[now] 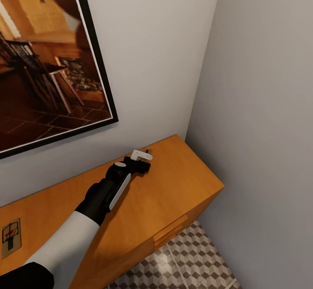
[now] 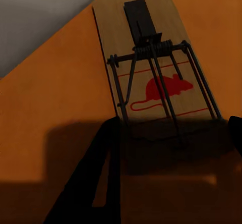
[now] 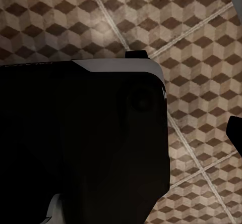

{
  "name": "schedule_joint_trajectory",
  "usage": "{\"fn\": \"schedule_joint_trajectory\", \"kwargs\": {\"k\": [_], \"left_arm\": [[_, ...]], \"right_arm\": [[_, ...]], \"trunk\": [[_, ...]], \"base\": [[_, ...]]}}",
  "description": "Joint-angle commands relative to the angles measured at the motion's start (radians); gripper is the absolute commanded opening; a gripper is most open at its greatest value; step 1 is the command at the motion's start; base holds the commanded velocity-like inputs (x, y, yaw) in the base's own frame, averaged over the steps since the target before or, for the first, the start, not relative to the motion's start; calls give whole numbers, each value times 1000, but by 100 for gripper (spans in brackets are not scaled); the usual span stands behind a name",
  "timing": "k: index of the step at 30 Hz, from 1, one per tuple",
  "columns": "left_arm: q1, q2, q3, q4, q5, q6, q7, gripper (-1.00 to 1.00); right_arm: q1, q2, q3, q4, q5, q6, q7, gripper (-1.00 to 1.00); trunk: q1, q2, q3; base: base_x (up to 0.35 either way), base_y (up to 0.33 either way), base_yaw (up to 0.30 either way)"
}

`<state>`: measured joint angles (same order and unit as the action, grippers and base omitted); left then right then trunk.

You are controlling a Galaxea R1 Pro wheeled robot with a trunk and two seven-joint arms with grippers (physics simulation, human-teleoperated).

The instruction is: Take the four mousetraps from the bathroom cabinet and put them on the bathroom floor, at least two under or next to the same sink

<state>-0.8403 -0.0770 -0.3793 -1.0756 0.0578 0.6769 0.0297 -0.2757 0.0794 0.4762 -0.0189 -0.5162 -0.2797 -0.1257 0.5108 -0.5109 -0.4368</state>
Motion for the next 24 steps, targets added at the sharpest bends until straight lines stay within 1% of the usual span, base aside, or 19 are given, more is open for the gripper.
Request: {"fn": "schedule_joint_trajectory", "kwargs": {"k": [1,9,24], "left_arm": [[0,0,-1,17,7,5,3,-100],[0,-1,-1,-44,7,8,5,-100],[0,-1,-3,-108,10,13,6,-100]], "right_arm": [[0,0,8,0,-8,-3,-4,100],[0,0,8,0,-7,-3,-4,100],[0,0,8,0,-7,-3,-4,100]], "trunk": [[1,-1,-1],[1,-1,-1],[1,-1,-1]], "base": [[0,0,0],[0,0,0],[0,0,0]]}}
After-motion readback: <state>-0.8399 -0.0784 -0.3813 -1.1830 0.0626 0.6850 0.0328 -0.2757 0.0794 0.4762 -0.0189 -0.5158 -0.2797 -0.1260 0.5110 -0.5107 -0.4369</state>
